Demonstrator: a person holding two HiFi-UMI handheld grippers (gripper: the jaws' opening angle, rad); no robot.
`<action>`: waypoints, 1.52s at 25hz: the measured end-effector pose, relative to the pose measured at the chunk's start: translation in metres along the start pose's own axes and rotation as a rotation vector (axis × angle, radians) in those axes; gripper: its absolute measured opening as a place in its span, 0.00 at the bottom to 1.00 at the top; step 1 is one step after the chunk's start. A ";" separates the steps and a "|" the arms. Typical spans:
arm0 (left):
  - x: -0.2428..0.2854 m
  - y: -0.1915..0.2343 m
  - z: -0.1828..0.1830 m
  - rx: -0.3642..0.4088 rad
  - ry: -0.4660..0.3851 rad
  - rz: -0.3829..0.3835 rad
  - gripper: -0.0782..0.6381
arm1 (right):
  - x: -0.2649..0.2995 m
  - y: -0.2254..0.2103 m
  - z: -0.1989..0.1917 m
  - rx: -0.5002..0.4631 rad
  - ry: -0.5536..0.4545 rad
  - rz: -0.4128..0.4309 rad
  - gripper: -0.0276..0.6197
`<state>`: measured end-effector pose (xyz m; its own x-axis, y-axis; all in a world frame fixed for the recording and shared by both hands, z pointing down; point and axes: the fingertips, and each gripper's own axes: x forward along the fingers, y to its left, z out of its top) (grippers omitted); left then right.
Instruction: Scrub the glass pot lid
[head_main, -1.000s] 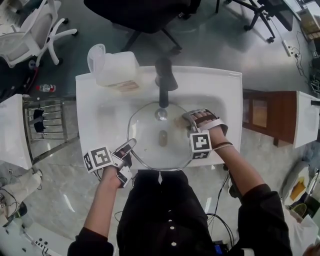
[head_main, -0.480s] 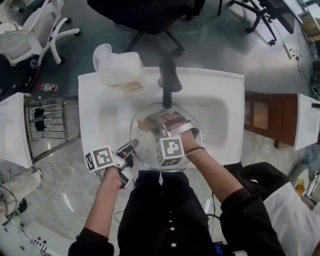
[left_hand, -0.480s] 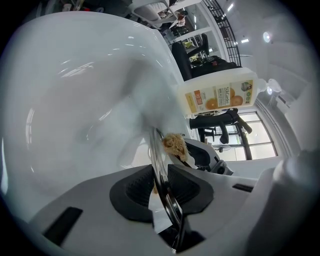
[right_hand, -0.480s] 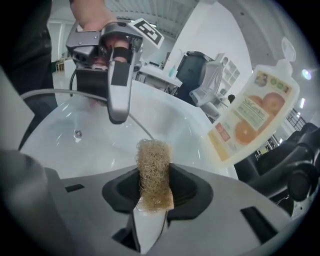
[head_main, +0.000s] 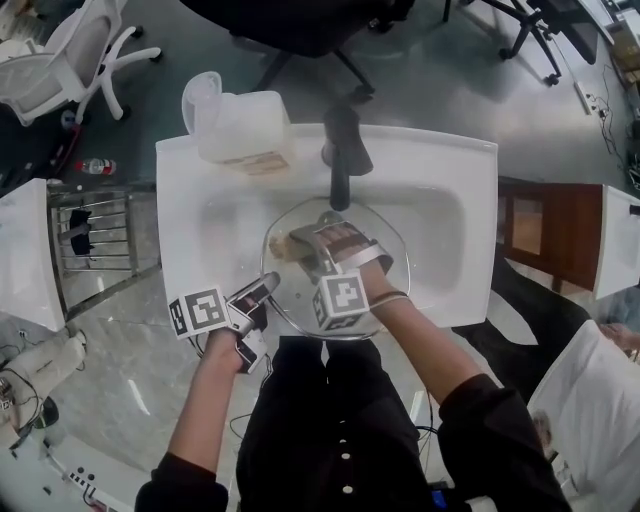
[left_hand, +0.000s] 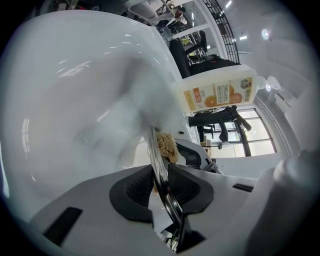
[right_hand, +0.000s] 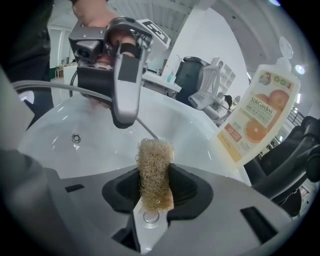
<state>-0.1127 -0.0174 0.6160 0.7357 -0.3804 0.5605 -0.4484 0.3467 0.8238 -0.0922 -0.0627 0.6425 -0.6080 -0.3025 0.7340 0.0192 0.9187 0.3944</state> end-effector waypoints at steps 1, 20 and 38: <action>0.000 0.000 0.000 -0.002 0.000 0.000 0.26 | -0.002 0.002 -0.001 -0.015 -0.007 0.012 0.27; -0.001 0.000 -0.001 -0.023 -0.010 -0.009 0.25 | -0.071 0.036 -0.096 -0.253 0.040 0.248 0.27; 0.000 0.000 0.001 -0.024 -0.010 -0.026 0.25 | -0.107 0.027 -0.126 -0.267 0.119 0.345 0.27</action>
<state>-0.1131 -0.0178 0.6156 0.7415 -0.3980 0.5402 -0.4173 0.3569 0.8358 0.0733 -0.0374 0.6441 -0.4350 -0.0318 0.8999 0.4182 0.8779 0.2332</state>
